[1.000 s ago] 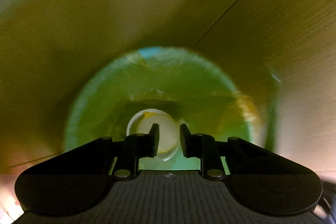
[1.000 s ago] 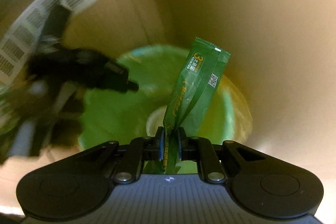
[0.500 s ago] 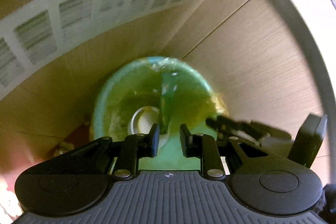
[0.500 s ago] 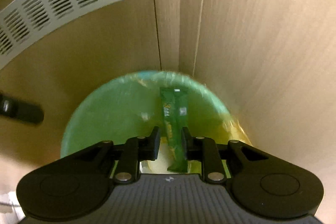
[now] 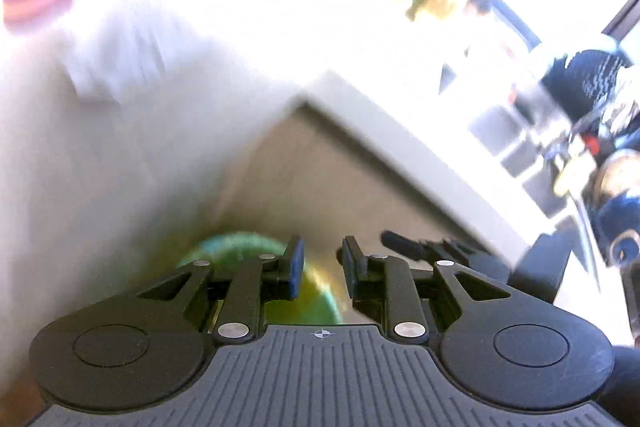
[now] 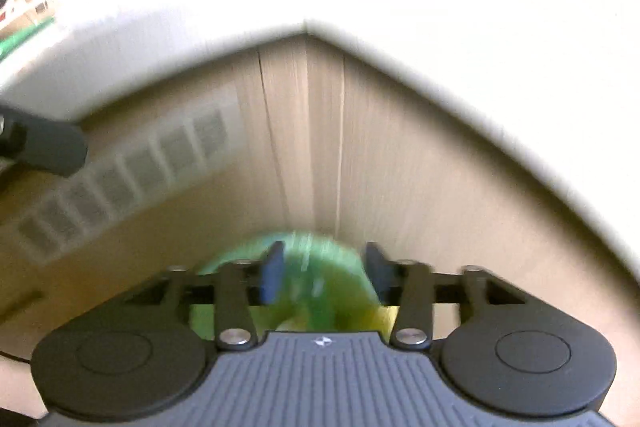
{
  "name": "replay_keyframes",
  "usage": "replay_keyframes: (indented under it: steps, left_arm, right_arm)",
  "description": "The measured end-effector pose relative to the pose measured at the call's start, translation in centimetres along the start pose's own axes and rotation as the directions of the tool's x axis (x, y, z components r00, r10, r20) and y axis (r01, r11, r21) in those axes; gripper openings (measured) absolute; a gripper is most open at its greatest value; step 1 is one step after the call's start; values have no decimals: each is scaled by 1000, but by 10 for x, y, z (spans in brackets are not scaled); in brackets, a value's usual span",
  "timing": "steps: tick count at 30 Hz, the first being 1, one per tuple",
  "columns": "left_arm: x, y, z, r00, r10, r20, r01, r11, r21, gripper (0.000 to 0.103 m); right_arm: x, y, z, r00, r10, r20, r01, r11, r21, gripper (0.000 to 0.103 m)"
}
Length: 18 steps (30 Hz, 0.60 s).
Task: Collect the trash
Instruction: 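Open the left tool to drop the swatter while the right tool releases the wrapper into the bin, then grasp the rim of the red-and-white plastic tray with the left tool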
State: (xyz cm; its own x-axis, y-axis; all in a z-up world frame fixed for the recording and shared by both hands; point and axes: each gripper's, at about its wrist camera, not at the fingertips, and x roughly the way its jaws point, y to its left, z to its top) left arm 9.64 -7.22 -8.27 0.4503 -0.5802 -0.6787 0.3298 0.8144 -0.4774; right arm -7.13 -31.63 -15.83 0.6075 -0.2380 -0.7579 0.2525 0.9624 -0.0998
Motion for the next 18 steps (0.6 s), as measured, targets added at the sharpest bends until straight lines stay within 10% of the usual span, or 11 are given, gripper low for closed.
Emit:
replay_keyframes:
  steps: [4, 10, 18]
  left_arm:
    - [-40, 41, 64, 988, 72, 138, -62, 995, -74, 24]
    - [-80, 154, 167, 895, 326, 305, -181, 889, -421, 24]
    - [-35, 236, 235, 852, 497, 166, -358, 784, -507, 35]
  right_arm:
    - [-18, 27, 38, 995, -31, 96, 33, 999, -21, 54]
    - [-31, 82, 83, 979, -109, 173, 118, 992, -40, 56]
    - [-50, 115, 110, 966, -162, 202, 171, 985, -31, 58]
